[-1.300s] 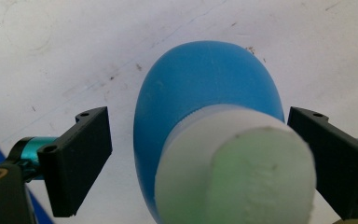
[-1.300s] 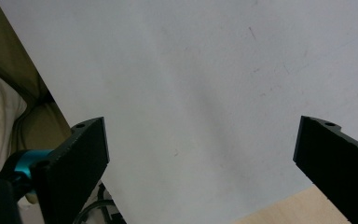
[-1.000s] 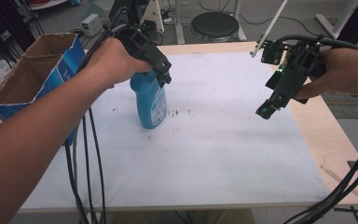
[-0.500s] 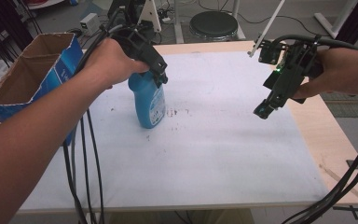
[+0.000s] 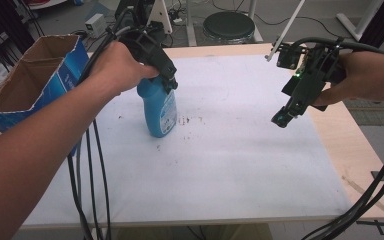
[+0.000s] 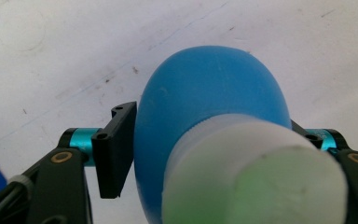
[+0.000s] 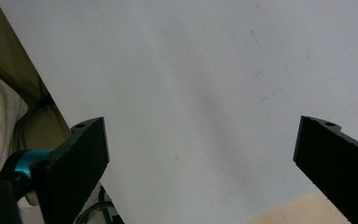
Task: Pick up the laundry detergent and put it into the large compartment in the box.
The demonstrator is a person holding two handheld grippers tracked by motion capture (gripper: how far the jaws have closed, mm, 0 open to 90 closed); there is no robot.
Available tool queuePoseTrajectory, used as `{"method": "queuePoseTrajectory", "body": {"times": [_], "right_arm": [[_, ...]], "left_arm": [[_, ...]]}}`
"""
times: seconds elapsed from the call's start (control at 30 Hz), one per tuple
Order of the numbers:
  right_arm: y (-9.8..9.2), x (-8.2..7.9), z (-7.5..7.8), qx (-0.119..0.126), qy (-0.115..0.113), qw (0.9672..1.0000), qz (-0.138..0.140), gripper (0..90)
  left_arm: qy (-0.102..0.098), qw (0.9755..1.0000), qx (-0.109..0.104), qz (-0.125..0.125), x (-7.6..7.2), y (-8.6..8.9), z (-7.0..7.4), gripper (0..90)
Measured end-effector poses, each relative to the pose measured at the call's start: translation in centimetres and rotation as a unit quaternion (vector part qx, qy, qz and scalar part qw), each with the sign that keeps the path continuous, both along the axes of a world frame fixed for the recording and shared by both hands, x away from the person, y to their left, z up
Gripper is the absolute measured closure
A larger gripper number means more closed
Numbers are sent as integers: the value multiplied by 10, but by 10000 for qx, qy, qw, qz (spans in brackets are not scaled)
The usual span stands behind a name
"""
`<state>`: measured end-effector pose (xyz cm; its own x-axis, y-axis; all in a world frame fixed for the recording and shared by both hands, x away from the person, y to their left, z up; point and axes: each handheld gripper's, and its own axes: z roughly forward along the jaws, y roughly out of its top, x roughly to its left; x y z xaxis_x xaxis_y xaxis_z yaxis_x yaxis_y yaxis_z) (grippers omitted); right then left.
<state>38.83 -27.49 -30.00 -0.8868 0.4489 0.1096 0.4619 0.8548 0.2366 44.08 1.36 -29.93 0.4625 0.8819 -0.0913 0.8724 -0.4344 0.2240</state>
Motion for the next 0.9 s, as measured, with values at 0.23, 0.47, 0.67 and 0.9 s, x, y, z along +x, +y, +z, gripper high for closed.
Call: {"method": "queuePoseTrajectory", "body": {"times": [0.23,0.47,0.67,0.9], "right_arm": [[0,0,0,2,-7,10000,-3,23],[0,0,1,36,-12,10000,-11,23],[-2,1,2,73,-1,10000,-26,23],[0,-1,3,114,12,9999,-7,23]], "left_arm": [[26,10000,7,-10,0,0,0,376],[-36,9999,-101,-67,-1,4,7,379],[-166,9986,-96,-502,-7,5,40,380],[-200,9937,-187,-1083,-13,18,80,380]]}}
